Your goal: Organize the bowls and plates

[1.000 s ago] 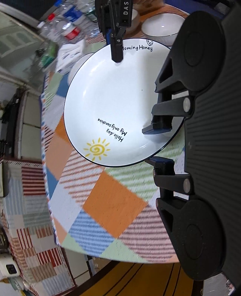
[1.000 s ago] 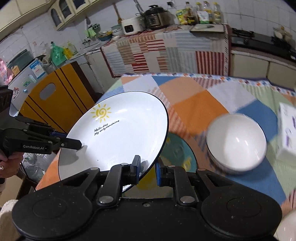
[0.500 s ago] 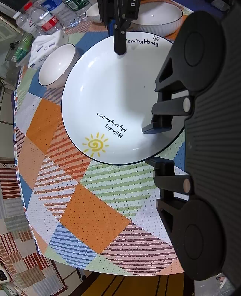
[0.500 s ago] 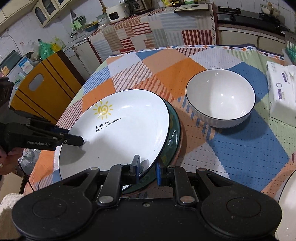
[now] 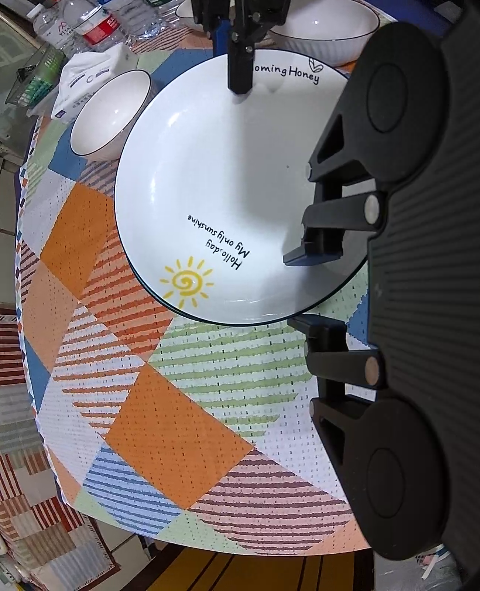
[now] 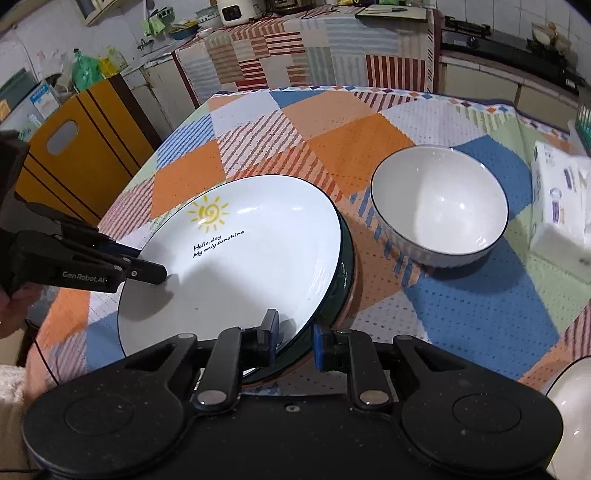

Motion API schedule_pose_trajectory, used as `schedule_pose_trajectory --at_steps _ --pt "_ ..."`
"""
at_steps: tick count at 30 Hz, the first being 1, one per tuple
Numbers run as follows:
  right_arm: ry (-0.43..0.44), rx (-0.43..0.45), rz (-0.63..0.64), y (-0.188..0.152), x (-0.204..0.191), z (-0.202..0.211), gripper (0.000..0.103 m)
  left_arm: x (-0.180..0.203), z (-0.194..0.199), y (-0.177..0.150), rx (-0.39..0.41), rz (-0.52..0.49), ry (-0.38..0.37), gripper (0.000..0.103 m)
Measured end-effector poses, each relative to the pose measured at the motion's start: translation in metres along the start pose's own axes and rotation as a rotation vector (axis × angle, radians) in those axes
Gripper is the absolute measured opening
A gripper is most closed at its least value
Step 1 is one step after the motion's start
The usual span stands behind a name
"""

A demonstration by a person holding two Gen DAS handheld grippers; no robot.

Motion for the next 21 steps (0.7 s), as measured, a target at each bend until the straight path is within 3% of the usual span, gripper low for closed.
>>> schedule_pose_trajectory --at_steps 11,15,21 --pt "-0.123 -0.074 0.057 0.001 -0.007 -0.007 0.028 0.01 -0.001 -0.004 0.016 -0.037 0.054 0.025" --pt "-0.212 -0.096 0.141 -0.001 -0.017 -0.011 0.032 0.013 0.0 -0.006 0.039 -0.031 0.083 0.026" --pt "-0.291 -0.014 0.18 -0.006 -0.022 -0.003 0.032 0.016 0.018 -0.017 0.059 0.032 0.082 0.025"
Point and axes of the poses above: each gripper's, at about its wrist camera, not at the fingertips, and z roughly against the way its jaws point, x to its right, y to its top, the point moved 6 cm from there along -z, roughly the way its jaws point, and after that the axes turned 14 degrees about z, right-handed, at the moved point
